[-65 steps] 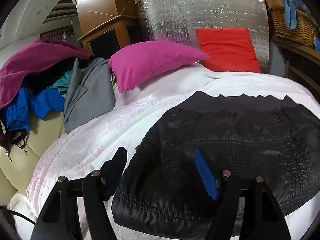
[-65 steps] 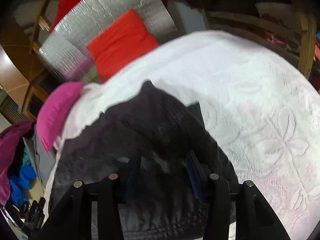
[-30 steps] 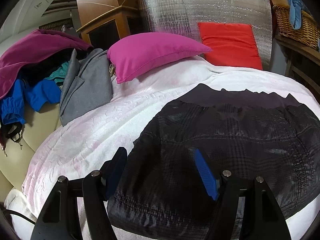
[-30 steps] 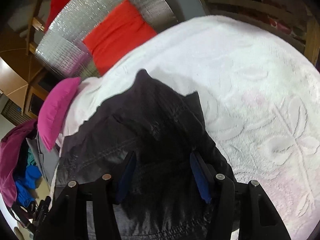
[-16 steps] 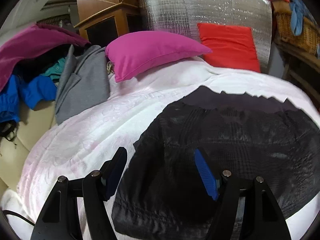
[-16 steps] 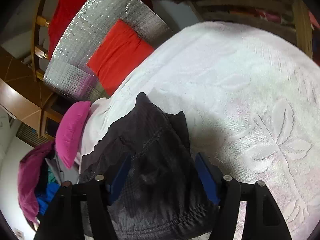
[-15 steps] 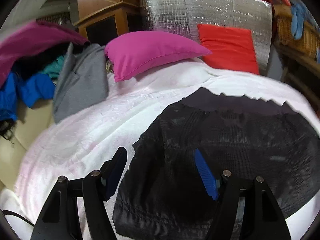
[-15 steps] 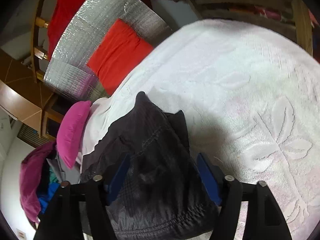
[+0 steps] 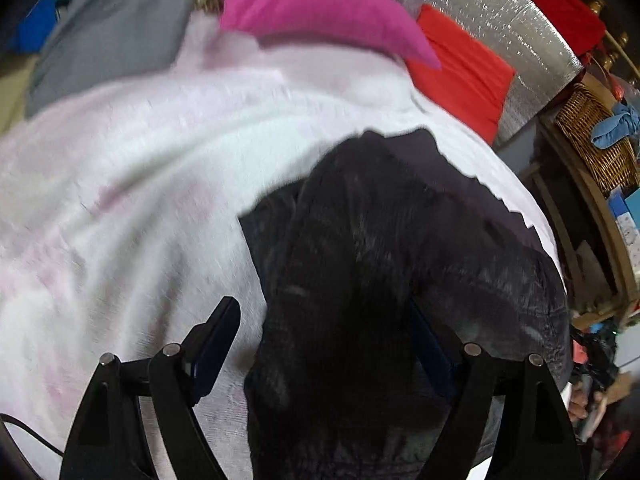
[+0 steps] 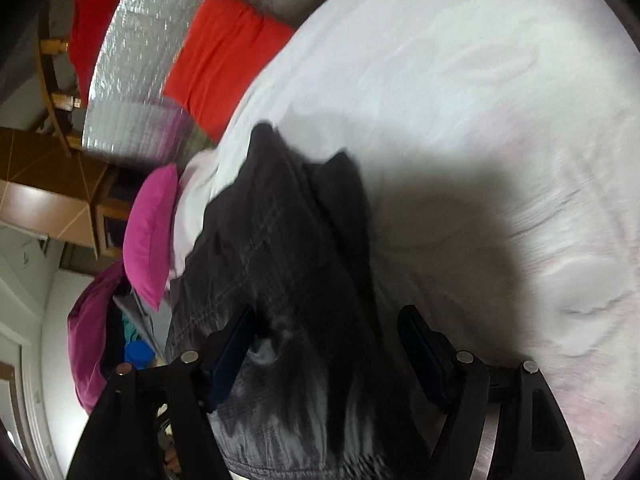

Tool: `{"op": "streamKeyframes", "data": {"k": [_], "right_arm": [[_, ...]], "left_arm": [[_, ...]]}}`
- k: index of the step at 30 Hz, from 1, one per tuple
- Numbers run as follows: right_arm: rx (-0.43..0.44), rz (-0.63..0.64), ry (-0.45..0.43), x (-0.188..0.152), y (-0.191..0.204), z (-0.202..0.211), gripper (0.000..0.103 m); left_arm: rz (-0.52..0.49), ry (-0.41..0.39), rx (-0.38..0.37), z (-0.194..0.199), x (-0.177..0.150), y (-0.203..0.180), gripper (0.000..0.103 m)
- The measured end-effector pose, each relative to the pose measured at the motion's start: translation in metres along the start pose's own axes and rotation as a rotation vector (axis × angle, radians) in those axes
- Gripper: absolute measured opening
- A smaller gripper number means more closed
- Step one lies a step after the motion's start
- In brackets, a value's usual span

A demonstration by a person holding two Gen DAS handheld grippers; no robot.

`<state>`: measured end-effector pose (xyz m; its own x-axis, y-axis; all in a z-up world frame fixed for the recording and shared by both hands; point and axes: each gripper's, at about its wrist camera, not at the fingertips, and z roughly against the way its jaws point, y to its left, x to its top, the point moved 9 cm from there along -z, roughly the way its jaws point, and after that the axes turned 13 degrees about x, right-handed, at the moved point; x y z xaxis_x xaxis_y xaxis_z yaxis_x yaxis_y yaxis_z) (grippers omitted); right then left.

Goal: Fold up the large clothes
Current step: 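Grasp the folded jacket edge with both grippers and lift it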

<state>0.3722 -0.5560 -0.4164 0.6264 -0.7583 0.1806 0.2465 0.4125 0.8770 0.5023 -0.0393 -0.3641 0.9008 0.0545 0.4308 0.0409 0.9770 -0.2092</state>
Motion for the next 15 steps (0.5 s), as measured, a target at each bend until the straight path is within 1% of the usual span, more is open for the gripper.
{"op": "streamKeyframes", "data": {"k": [2, 3, 4, 5, 7, 8, 9, 10, 11, 12, 13, 14, 15], "right_arm": [[-0.003, 0.032, -0.001, -0.001, 0.004, -0.007, 0.082], [0.015, 0.043, -0.001, -0.002, 0.009, -0.011, 0.083], [0.034, 0.045, 0.005, -0.003, 0.012, -0.014, 0.083], [0.035, 0.052, 0.012, -0.005, 0.014, -0.018, 0.083], [0.003, 0.088, 0.002, -0.006, 0.018, -0.023, 0.083], [0.000, 0.099, -0.003, -0.006, 0.020, -0.025, 0.084], [-0.008, 0.110, -0.012, -0.006, 0.023, -0.027, 0.083], [-0.028, 0.125, -0.021, -0.006, 0.025, -0.028, 0.080], [-0.050, 0.141, -0.029, -0.006, 0.027, -0.028, 0.071], [-0.067, 0.161, -0.040, -0.006, 0.031, -0.029, 0.066], [-0.071, 0.171, -0.049, -0.006, 0.034, -0.028, 0.058], [-0.075, 0.183, -0.062, -0.004, 0.038, -0.025, 0.051], [-0.079, 0.195, -0.080, -0.002, 0.043, -0.023, 0.049]], "left_arm": [[-0.006, 0.052, -0.025, -0.011, -0.007, -0.004, 0.084], [0.000, 0.063, -0.038, -0.013, -0.007, -0.006, 0.084], [0.010, 0.066, -0.049, -0.014, -0.008, -0.005, 0.084], [0.021, 0.068, -0.058, -0.014, -0.007, -0.006, 0.084], [0.051, 0.069, -0.081, -0.014, -0.005, -0.007, 0.084], [0.060, 0.067, -0.087, -0.014, -0.005, -0.008, 0.081], [0.063, 0.055, -0.091, -0.012, -0.005, -0.010, 0.071], [0.060, 0.044, -0.082, -0.011, -0.004, -0.011, 0.069], [0.060, 0.031, -0.079, -0.009, -0.003, -0.012, 0.061], [0.062, 0.020, -0.085, -0.007, -0.002, -0.014, 0.052], [0.069, 0.015, -0.088, -0.006, 0.000, -0.015, 0.048], [0.087, 0.008, -0.093, -0.004, 0.001, -0.015, 0.041], [0.107, -0.007, -0.100, -0.001, 0.004, -0.015, 0.036]]}}
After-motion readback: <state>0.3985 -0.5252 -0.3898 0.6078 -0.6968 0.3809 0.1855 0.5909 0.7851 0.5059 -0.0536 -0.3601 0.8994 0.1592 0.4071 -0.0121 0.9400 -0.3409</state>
